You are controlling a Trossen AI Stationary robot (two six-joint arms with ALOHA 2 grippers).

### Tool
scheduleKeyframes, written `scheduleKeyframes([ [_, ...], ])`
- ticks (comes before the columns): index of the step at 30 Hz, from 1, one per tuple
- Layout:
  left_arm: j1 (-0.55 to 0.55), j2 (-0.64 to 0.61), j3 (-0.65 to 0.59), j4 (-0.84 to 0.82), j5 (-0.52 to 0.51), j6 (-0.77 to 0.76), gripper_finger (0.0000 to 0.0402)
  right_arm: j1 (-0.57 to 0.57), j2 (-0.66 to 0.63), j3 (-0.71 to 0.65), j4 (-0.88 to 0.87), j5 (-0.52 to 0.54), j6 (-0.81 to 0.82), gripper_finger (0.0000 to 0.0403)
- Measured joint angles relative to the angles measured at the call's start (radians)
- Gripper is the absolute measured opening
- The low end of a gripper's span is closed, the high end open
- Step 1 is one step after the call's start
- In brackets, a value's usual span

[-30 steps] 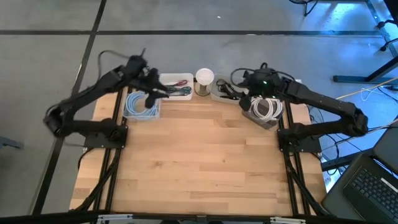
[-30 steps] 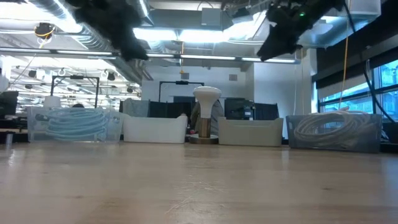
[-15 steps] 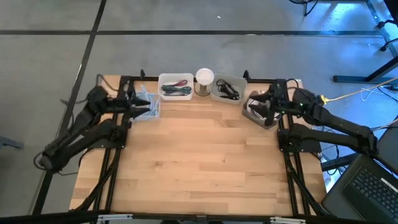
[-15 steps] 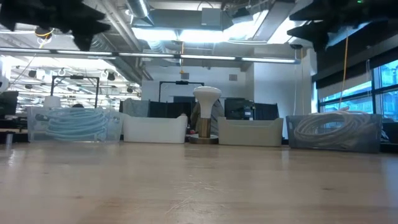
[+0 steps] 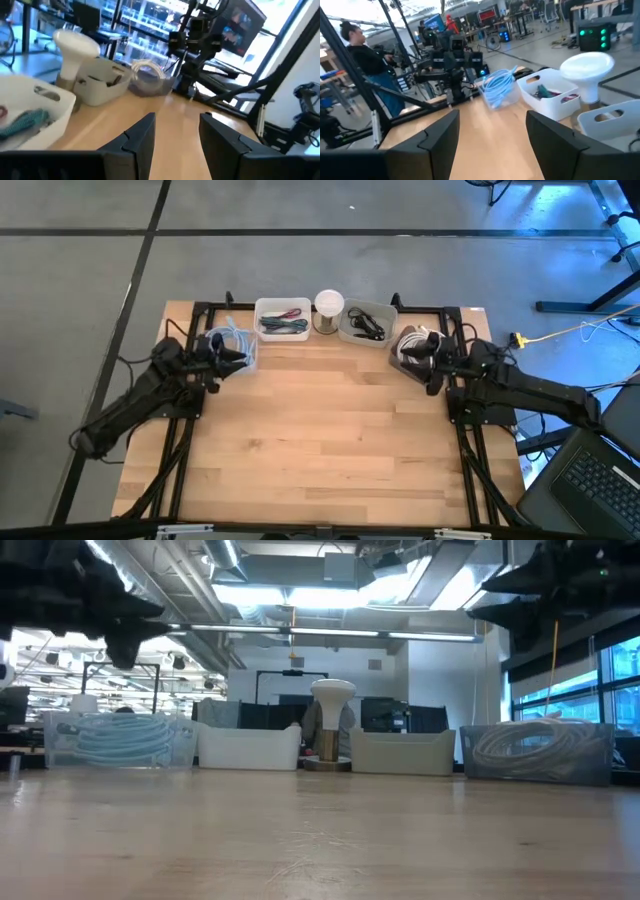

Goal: Pick & Place USB Port
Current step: Return to Home Position

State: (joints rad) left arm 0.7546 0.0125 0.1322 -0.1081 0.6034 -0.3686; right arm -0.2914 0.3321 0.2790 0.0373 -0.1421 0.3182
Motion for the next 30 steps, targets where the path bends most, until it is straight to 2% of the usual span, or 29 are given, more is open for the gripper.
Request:
scheduleKeyframes([
  [4, -0.038, -0.011, -0.084, 0.176, -0.035, -0.089, 0.0143, 0.030, -0.012, -0.034, 0.017, 0.000, 0.019, 0.0232],
  [7, -0.094, -0.012, -0.123, 0.235, -0.069, -0.128, 0.0143, 0.058, -0.033, -0.053, 0.016, 0.001, 0.017, 0.0232],
  [9, -0.146, -0.012, -0.122, 0.252, -0.131, -0.110, 0.0143, 0.076, -0.054, -0.065, 0.012, 0.002, 0.006, 0.0232],
  [16, -0.362, -0.013, -0.123, 0.213, -0.323, -0.092, 0.0143, 0.140, -0.167, -0.102, -0.032, 0.108, -0.023, 0.0232],
  [22, -0.510, -0.013, -0.122, 0.137, -0.507, -0.066, 0.0143, 0.186, -0.276, -0.105, -0.182, 0.208, -0.017, 0.0232],
  [26, -0.568, -0.013, -0.122, 0.127, -0.556, -0.063, 0.0143, 0.213, -0.333, -0.105, -0.278, 0.256, -0.012, 0.0232],
  [30, -0.590, -0.013, -0.122, 0.122, -0.577, -0.027, 0.0143, 0.235, -0.329, -0.110, -0.318, 0.315, -0.021, 0.0232],
])
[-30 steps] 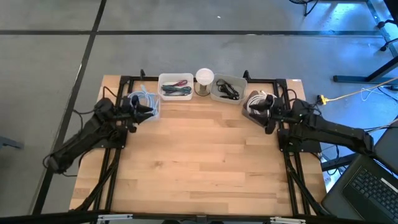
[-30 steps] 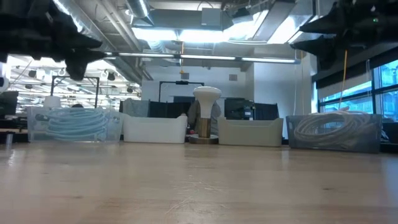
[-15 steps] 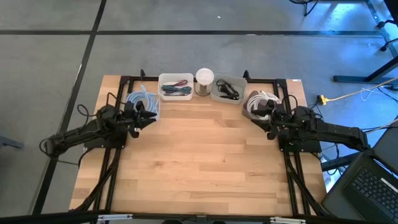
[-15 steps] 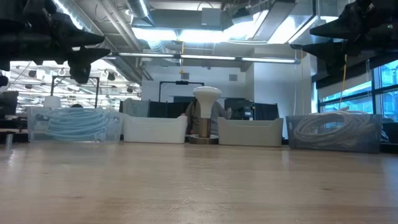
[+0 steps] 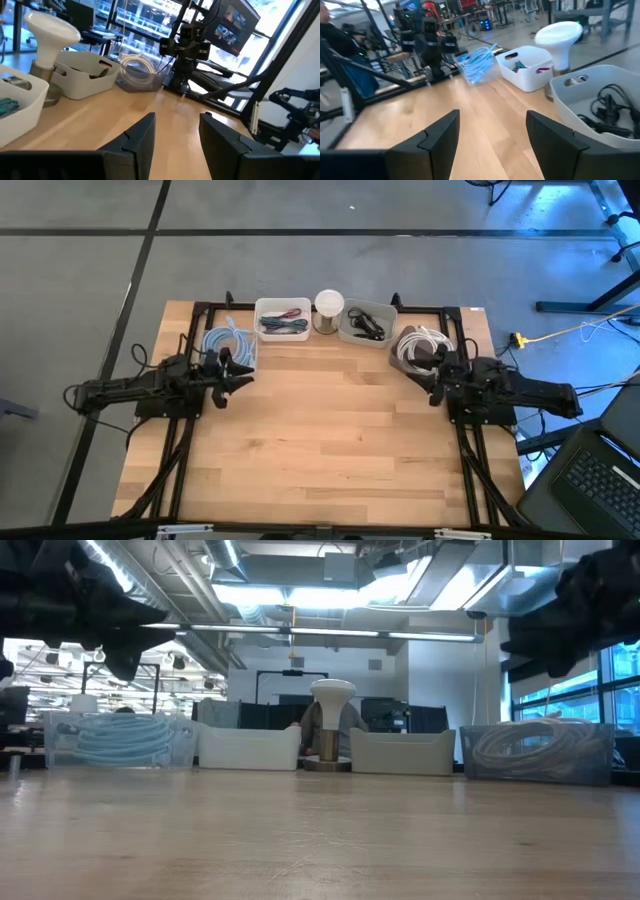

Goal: Pick & Place USB Port
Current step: Return to Home Position

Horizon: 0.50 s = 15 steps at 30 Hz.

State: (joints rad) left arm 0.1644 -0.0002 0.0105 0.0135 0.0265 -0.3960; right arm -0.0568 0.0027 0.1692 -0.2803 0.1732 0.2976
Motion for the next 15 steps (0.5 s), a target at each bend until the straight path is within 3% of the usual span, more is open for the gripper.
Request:
scheduleKeyframes([
  [15, -0.001, 0.001, 0.000, 0.005, -0.005, 0.025, 0.0143, 0.017, 0.010, -0.104, 0.152, 0.089, -0.107, 0.0232],
])
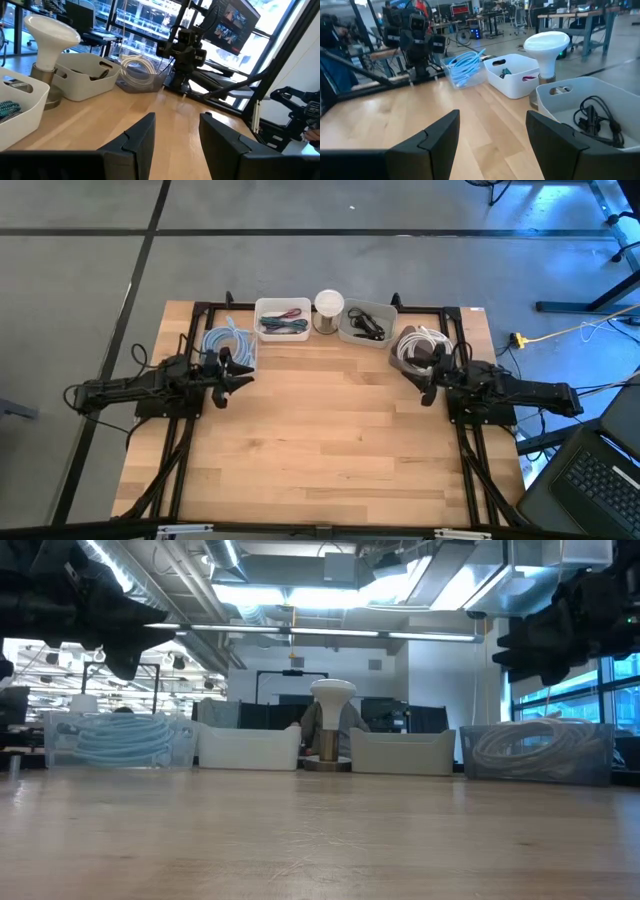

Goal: Pick & Place USB Port
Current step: Return to Home Position

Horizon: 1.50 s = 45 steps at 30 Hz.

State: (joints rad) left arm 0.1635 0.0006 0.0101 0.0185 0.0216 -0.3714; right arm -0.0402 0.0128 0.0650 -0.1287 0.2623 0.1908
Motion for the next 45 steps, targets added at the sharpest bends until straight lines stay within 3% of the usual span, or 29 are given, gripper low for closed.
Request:
scheduleKeyframes([
  [45, 0.000, 0.000, 0.000, 0.007, 0.001, 0.000, 0.0143, 0.000, 0.002, 0.000, -0.001, -0.001, -0.042, 0.0232],
])
